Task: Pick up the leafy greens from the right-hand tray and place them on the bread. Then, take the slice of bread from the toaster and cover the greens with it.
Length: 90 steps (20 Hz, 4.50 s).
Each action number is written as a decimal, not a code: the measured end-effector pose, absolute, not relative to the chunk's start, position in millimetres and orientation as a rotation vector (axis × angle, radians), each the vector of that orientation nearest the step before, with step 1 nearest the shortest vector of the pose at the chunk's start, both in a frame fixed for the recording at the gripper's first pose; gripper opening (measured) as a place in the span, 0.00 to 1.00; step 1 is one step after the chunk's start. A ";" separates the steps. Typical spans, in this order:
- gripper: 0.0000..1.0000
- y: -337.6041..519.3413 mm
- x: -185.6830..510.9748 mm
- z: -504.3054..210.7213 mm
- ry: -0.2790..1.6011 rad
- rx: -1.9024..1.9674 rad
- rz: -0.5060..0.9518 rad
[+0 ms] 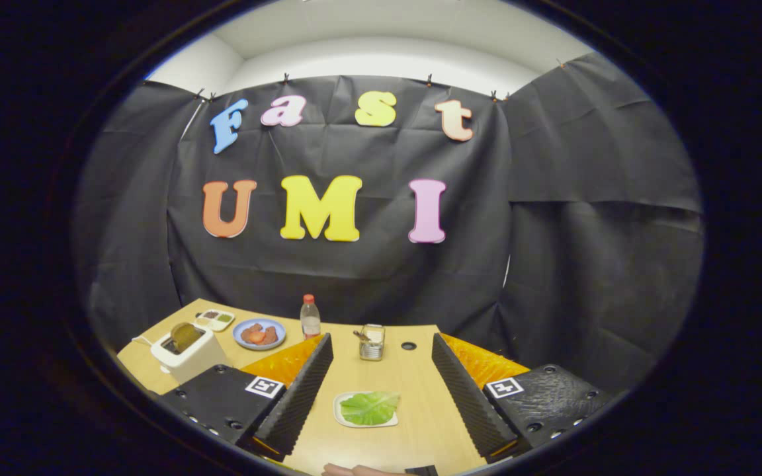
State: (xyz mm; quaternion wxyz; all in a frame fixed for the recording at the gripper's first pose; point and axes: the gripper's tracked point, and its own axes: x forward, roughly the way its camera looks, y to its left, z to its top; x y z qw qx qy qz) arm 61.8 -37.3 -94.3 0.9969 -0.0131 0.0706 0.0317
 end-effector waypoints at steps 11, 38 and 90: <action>0.95 -55.3 203.1 -307.7 0.587 0.044 0.152; 0.01 -30.6 231.5 -364.9 0.801 -0.013 0.139; 0.79 255.6 157.5 -293.1 0.695 -0.143 0.117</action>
